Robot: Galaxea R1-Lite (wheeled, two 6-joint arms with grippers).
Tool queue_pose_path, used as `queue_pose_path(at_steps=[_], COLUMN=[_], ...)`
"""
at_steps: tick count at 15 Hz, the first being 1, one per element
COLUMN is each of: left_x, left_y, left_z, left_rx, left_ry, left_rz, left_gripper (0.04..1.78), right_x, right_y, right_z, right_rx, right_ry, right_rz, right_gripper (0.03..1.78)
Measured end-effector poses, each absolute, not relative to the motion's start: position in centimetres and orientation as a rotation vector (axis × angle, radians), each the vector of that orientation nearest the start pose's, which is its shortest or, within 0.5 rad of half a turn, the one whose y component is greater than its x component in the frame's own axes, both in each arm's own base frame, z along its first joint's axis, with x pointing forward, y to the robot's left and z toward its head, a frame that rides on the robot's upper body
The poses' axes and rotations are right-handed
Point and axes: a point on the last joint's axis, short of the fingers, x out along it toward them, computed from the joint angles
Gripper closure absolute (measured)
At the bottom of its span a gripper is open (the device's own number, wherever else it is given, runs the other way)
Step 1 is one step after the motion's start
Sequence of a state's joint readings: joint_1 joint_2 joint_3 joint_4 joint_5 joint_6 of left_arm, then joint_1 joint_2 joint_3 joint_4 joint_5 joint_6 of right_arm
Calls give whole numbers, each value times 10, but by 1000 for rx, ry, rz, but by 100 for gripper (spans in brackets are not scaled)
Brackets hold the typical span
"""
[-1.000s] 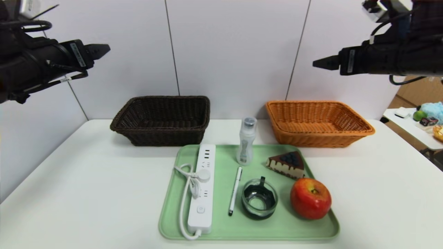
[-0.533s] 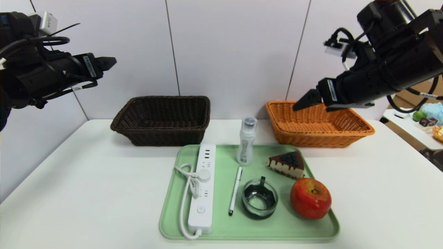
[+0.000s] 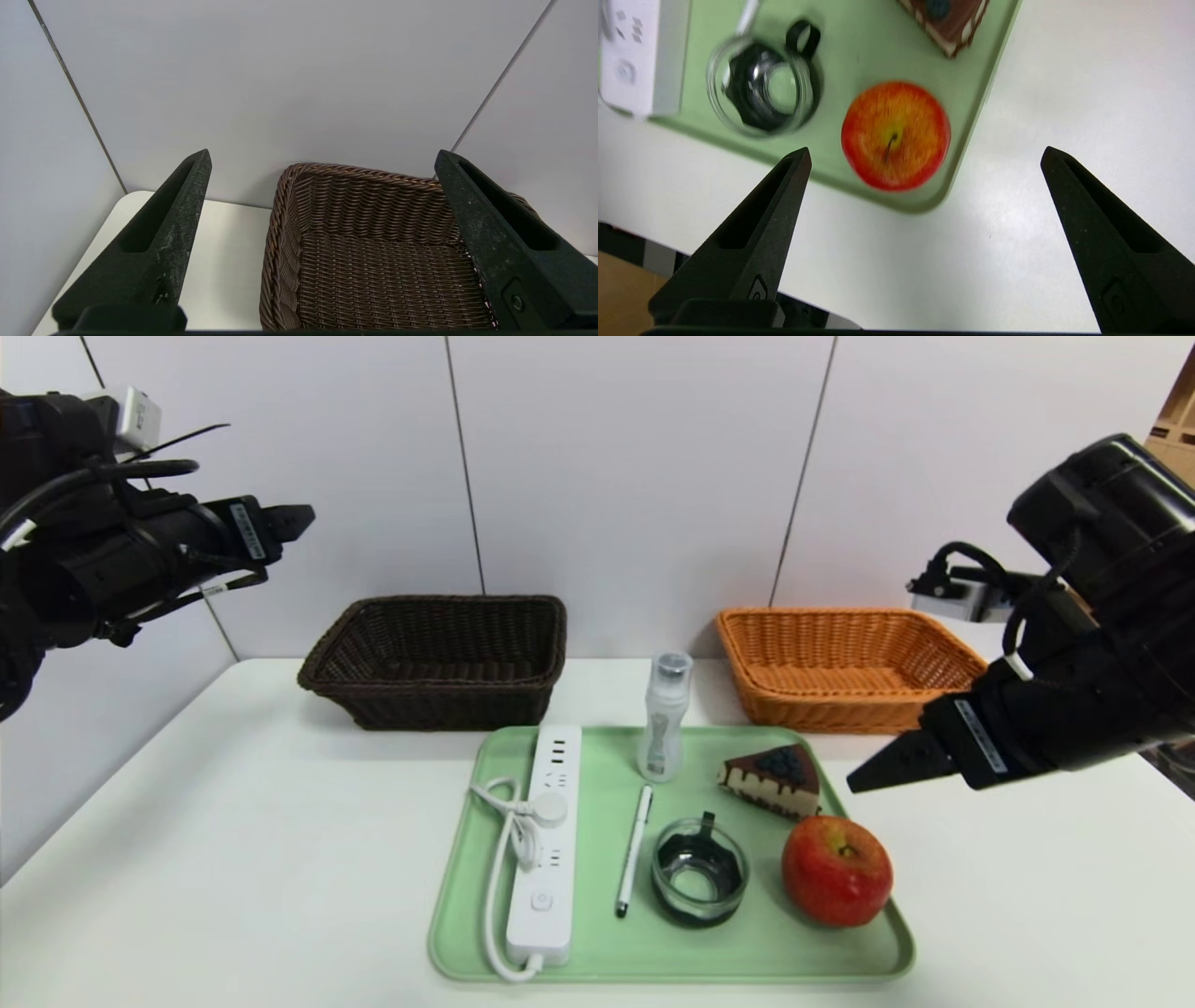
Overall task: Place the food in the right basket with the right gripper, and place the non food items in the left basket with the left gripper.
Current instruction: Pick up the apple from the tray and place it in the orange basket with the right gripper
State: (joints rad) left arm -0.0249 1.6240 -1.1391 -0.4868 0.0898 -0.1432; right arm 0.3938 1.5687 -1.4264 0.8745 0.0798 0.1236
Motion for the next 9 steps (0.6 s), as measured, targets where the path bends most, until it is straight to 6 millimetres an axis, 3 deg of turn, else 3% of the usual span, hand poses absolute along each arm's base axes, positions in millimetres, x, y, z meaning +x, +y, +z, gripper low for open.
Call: queue_pose_path(at_steps=[4, 9], left_x=[305, 300], left_y=[-6, -6], left_z=[272, 262], left_rx=[-99, -94], left_ry=[-2, 19], left_rz=[67, 69], left_gripper=[13, 13], right_x=[198, 198], right_y=[94, 101], right_z=[234, 202], right_rx=[-95, -136], right_ry=[1040, 993], right_rz=[407, 394], right_gripper=[11, 11])
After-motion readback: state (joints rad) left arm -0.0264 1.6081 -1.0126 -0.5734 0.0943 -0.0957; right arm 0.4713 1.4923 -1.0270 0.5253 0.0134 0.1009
